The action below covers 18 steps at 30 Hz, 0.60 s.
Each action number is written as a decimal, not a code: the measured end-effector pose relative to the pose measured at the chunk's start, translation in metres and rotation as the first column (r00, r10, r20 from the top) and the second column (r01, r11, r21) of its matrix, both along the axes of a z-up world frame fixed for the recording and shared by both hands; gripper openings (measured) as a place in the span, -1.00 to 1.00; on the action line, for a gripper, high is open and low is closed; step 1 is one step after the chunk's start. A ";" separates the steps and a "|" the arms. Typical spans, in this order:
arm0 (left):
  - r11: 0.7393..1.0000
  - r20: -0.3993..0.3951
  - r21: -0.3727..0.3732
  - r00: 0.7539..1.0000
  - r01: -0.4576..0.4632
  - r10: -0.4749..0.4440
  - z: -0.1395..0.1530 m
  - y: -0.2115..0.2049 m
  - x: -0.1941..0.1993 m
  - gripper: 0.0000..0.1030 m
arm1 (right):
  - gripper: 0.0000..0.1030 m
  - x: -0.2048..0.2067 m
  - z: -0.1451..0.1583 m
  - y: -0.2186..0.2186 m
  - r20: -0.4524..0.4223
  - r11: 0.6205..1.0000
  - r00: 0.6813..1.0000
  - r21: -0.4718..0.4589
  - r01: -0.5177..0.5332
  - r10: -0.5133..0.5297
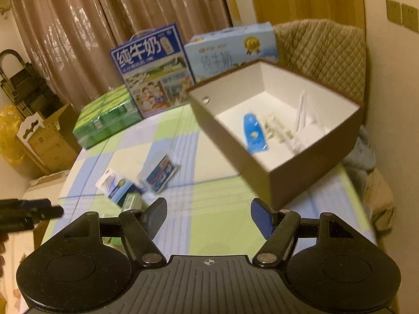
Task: Organize rigid objects
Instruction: 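Withdraw both grippers from the box back over the table, then grasp the orange utility knife with the left gripper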
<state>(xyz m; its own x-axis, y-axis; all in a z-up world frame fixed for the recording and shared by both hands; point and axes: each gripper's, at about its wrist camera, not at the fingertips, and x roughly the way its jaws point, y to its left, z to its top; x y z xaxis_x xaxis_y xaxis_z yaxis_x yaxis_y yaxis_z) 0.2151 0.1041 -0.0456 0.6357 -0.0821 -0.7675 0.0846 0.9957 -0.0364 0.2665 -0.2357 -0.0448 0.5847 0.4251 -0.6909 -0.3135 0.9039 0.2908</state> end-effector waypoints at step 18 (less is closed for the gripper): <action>0.969 -0.102 0.103 0.972 0.223 -0.213 -0.088 0.010 -0.017 -0.03 | 0.32 -0.028 -0.065 0.061 -0.106 0.999 0.993 -0.025 -0.048 0.045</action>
